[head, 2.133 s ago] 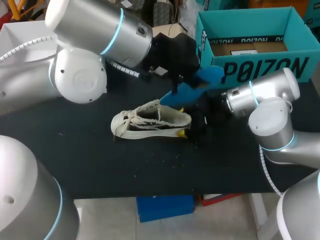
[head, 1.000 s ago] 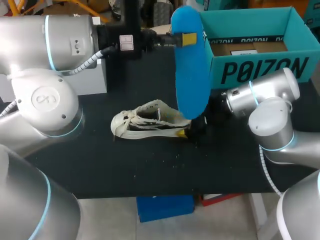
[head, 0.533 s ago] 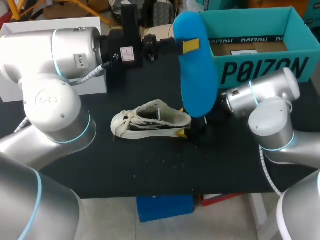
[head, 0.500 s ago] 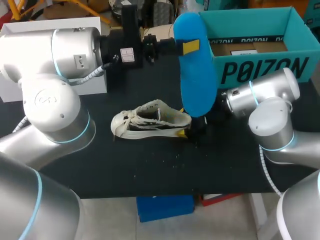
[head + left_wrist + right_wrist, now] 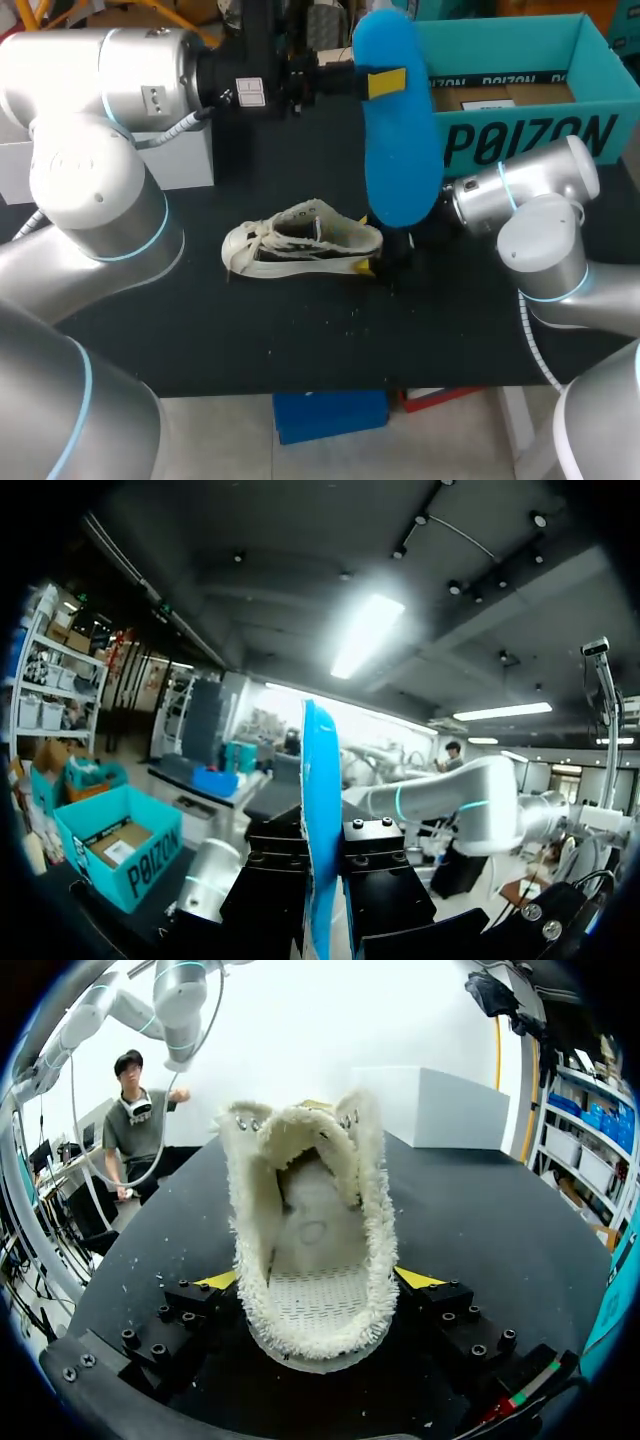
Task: Take the shoe out of the shoebox, open the shoe tongue, remove and reinsert the insole, then place the shoe into the shoebox
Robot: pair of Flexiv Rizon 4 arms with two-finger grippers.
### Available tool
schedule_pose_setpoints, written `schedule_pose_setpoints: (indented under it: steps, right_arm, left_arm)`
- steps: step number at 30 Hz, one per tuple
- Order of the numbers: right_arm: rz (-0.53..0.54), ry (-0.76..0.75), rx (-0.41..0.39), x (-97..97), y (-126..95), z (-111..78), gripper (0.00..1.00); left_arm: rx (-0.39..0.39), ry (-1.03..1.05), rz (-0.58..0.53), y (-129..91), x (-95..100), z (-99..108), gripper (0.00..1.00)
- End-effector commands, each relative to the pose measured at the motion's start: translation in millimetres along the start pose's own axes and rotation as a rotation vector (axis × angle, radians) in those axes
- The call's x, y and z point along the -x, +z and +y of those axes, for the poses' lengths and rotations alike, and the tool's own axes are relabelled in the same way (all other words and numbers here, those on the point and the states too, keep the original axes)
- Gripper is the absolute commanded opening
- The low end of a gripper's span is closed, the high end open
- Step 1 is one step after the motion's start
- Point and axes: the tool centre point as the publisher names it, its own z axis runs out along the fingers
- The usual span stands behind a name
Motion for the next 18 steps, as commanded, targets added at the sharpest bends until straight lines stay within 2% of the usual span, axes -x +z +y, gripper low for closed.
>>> schedule_pose_setpoints:
  steps: [1,10,18]
  right_arm:
    - [0.000,0.001,-0.002,0.7,2,-2.0,0.00]
    - [0.000,0.001,-0.002,0.7,2,-2.0,0.00]
    - [0.000,0.001,-0.002,0.7,2,-2.0,0.00]
  left_arm:
    - [0.003,0.013,0.000,8,-7.0,-13,0.00]
    - [-0.046,0.000,0.027,15,-29.5,-43,0.00]
    - [0.004,0.000,0.043,16,-39.4,-43,0.00]
